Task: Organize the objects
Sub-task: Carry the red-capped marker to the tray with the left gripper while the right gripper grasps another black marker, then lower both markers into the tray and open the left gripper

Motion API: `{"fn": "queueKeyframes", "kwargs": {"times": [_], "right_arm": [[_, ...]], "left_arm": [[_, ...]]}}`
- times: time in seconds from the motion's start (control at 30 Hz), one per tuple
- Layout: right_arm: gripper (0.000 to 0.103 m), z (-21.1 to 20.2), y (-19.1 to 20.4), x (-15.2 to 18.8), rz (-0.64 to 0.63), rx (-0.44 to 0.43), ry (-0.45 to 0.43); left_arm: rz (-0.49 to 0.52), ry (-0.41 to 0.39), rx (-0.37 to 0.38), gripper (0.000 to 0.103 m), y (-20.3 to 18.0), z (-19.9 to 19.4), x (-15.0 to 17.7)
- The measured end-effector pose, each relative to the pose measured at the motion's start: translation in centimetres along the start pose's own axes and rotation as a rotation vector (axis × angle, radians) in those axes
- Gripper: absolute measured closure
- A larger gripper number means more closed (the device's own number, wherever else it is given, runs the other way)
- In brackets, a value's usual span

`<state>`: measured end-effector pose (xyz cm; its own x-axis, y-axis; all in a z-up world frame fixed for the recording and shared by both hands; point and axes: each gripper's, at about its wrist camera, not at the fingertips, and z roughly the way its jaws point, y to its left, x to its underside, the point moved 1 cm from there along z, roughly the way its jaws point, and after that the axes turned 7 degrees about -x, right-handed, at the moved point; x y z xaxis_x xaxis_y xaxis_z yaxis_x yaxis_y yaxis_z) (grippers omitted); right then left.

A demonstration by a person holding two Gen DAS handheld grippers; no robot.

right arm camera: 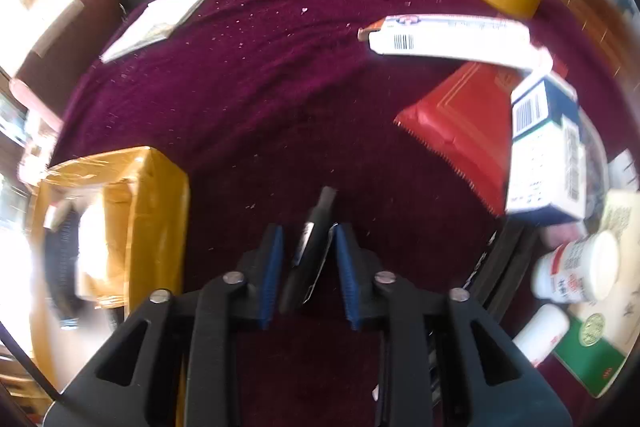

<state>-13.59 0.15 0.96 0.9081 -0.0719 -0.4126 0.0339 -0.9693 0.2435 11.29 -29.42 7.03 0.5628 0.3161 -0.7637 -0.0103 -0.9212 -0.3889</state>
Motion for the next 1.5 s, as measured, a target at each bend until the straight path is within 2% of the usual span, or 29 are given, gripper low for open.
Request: {"fn": "queueKeyframes", "kwargs": {"times": [0.03,0.1,0.17,0.37,0.63,0.77,0.9,1.1,1.23,1.5], "right_arm": [[0.090,0.0,0.1,0.0,-0.013,0.020,-0.007],[0.090,0.0,0.3,0.2,-0.041,0.047,-0.023],[0.090,-0.1,0.1,0.3,-0.034,0.037,-0.032],[0.090,-2.9,-1.1,1.6,-0.007,-0.113,-0.076],[0.090,-7.6,1.1,2.8,-0.102,-0.250,-0.130],[0.090,-8.6,2.8,3.3,-0.138,-0.348,-0.114],[0.090,-7.9,4.8,3.7,-0.157,-0.449,-0.062],[0.090,-5.2,9.2,4.5,-0.208,-0.507,0.020],[0.089,-3.4,12.2,4.3,-0.232,-0.531,0.062],[0.090,0.8,16.2,2.7,-0.273,-0.499,0.132]], "left_arm": [[-0.003,0.006,-0.002,0.091,0.1,0.2,0.1],[-0.010,0.016,-0.012,0.091,0.5,0.4,0.3],[-0.015,0.025,-0.025,0.091,0.7,0.4,0.4],[0.008,0.043,-0.096,0.091,0.6,0.5,-0.3],[0.113,0.071,-0.223,0.091,-0.8,1.8,-3.0],[0.147,0.127,-0.277,0.091,-0.4,4.3,-4.8],[0.148,0.194,-0.319,0.091,0.9,7.9,-6.4],[0.137,0.290,-0.371,0.091,3.1,12.7,-7.1],[0.136,0.324,-0.405,0.091,4.1,14.6,-7.4],[0.084,0.353,-0.388,0.091,5.6,16.2,-7.6]]}}
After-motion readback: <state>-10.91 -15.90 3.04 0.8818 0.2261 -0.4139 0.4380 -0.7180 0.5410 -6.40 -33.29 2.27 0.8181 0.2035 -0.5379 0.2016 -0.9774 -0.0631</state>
